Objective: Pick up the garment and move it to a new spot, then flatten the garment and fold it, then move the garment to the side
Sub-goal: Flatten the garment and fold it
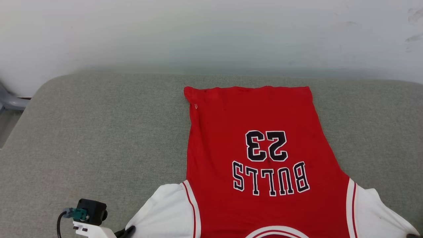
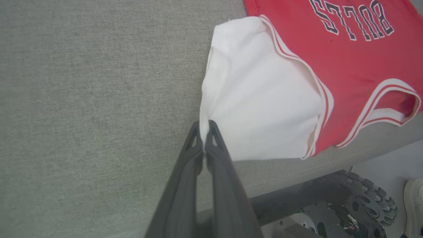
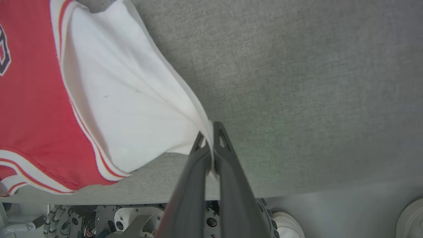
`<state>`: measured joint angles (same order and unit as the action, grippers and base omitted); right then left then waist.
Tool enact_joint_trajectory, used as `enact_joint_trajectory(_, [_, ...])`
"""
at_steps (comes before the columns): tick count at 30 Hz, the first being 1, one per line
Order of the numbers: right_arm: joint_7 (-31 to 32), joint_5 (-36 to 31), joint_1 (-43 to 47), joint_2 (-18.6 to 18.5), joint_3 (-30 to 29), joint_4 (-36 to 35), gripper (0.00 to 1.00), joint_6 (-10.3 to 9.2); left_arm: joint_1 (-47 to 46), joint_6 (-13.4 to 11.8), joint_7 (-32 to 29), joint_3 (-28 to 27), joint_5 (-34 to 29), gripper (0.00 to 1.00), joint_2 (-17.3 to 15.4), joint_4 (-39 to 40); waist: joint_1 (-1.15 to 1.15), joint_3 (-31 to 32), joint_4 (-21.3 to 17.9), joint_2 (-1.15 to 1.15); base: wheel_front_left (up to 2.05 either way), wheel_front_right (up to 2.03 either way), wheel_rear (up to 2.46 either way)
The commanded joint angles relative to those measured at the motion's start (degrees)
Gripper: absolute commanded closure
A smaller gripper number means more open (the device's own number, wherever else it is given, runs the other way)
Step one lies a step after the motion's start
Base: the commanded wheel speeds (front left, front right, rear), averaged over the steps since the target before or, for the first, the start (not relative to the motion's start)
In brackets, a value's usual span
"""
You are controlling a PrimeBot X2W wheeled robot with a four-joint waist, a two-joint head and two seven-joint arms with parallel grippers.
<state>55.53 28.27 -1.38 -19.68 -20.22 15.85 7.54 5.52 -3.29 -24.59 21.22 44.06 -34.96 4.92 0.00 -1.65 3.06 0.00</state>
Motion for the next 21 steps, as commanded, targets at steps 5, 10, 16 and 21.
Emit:
enact_joint_trajectory(5, [2.16, -0.63, -0.32, 0.95, 0.5, -5.15, 0.0, -0.08, -1.15, -0.1, -0.96, 0.23, -0.19, 1.0, -0.52, 2.73, 0.0, -2.34, 0.02, 0.0, 0.0, 0.0, 0.0])
enact_joint_trajectory(10, [4.47, 2.19, -3.91, -0.54, 3.12, -11.67, 0.0, -0.08, -2.47, -0.71, -1.46, -0.19, -0.15, 1.0, -0.59, 6.78, 0.0, -6.45, 0.61, 0.0, 0.0, 0.0, 0.0])
enact_joint_trajectory(16, [9.36, 2.13, -14.18, -0.82, 5.54, -18.17, 0.0, -0.08, -3.92, -1.0, -4.07, 0.74, -1.28, 1.0, -2.11, 12.17, 0.0, -12.91, 2.53, 0.0, 0.0, 0.0, 0.0])
enact_joint_trajectory(21, [14.74, -0.07, -26.34, -0.37, 7.83, -17.36, 0.0, -0.08, -6.08, -0.5, -5.19, 1.91, -2.92, 1.0, -2.45, 15.9, 0.0, -18.45, 5.72, 0.0, 0.0, 0.0, 0.0])
